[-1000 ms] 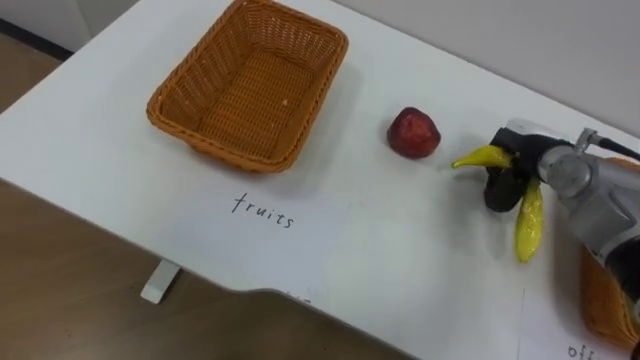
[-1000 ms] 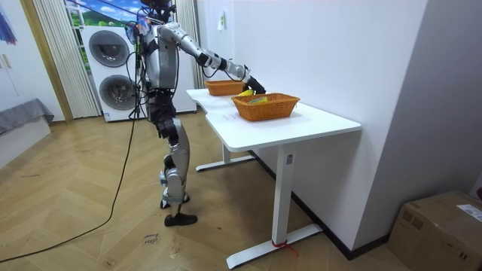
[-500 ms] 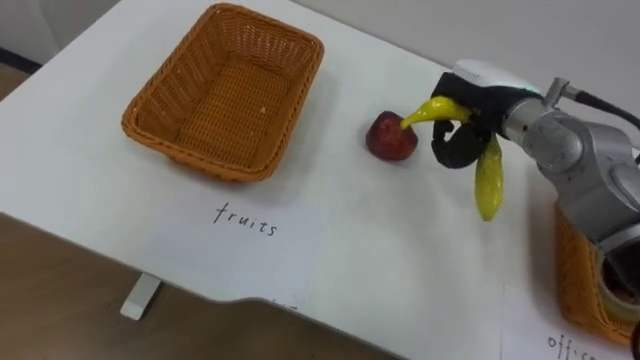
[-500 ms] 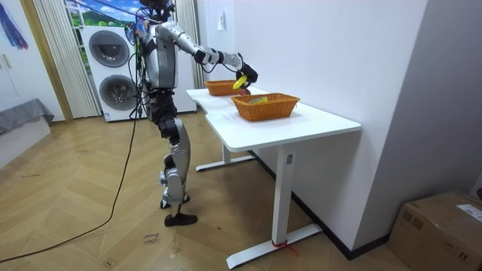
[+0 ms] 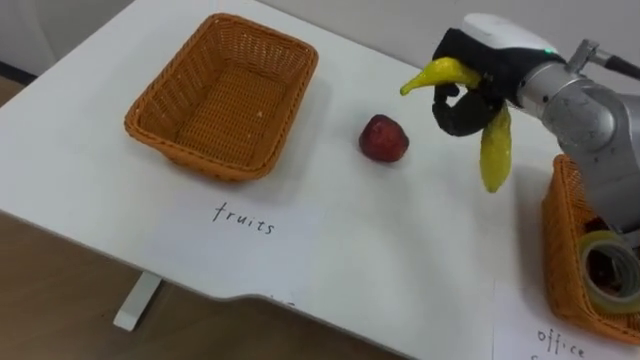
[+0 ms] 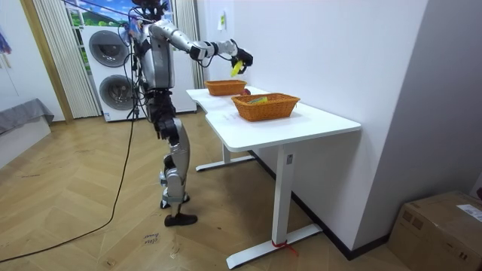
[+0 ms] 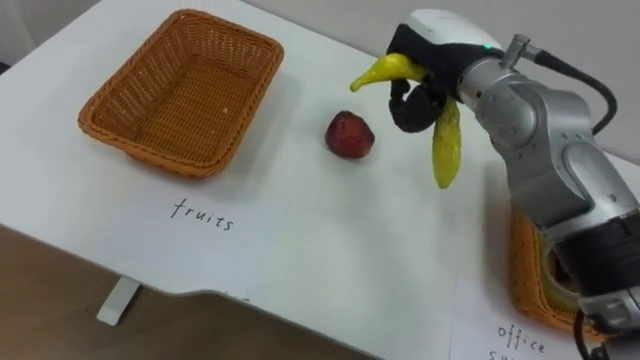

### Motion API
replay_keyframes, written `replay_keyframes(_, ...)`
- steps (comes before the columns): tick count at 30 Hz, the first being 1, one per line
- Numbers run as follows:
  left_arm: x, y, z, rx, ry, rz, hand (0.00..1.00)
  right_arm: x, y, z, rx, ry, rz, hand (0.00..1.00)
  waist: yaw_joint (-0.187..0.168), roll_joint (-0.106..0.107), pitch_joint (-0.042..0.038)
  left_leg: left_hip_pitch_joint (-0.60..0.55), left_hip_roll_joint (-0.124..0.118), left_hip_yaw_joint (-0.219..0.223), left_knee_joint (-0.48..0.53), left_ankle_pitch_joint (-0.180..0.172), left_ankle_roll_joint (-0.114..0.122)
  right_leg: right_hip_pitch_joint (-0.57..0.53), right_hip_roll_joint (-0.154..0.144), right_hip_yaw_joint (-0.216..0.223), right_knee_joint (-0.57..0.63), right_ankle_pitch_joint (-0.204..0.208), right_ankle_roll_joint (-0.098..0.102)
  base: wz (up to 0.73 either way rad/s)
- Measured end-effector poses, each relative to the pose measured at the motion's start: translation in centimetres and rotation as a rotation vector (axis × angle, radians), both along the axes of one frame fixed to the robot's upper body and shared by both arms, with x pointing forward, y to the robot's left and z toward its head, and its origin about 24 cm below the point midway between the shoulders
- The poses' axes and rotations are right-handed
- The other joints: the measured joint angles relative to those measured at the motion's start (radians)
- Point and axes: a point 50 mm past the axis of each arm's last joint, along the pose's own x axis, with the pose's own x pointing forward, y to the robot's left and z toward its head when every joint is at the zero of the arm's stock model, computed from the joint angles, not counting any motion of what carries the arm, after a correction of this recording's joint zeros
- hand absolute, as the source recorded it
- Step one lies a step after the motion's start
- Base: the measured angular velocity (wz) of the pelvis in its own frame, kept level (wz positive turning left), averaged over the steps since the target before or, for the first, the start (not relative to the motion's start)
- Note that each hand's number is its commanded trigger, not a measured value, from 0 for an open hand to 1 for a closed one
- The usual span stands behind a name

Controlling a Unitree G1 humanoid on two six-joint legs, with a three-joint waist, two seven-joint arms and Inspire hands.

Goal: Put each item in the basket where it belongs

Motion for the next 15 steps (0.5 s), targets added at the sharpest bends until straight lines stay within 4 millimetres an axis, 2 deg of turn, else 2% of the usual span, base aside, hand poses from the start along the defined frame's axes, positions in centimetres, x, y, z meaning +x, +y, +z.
replay_keyframes(2,-0.2,0.1,0.1,0.008,-0.009,0.003,0.0,-0.4,0.6,1.0,0.002,-0.045,0.03,1.0,-0.002,0.0,-0.0018,0.007,0.0,0.0,-0.005,0.0,0.0,0.004,0.0,0.0,0.001,0.0,0.0,0.0)
replay_keyframes(4,-0.8,0.2,0.1,0.015,0.001,0.007,0.0,-0.9,1.3,2.0,0.019,-0.086,0.061,1.0,0.0,-0.005,-0.011,0.015,0.0,0.003,-0.009,0.0,0.0,0.008,0.001,0.007,0.001,0.0,0.0,-0.05)
replay_keyframes(7,-1.8,0.0,0.0,0.024,0.021,0.018,0.0,-1.3,1.9,2.7,0.028,-0.112,0.089,1.0,0.006,-0.014,-0.0172,0.037,-0.001,0.008,-0.023,0.002,0.002,0.021,0.0,0.012,0.0,0.0,0.001,-0.05)
replay_keyframes(9,-2.4,-0.1,-0.1,0.022,0.036,0.023,0.0,-1.4,2.1,2.8,0.052,-0.109,0.101,1.0,0.014,-0.016,-0.0188,0.051,-0.001,0.008,-0.027,0.002,0.002,0.033,0.0,0.009,0.0,-0.001,0.001,0.0)
replay_keyframes(15,-2.8,-0.3,-0.3,0.029,0.052,0.037,0.0,-1.5,2.4,2.8,0.076,-0.103,0.111,1.0,0.042,-0.021,-0.0141,0.067,-0.002,-0.009,-0.029,0.001,0.002,0.056,-0.001,-0.003,-0.001,-0.001,0.002,0.08)
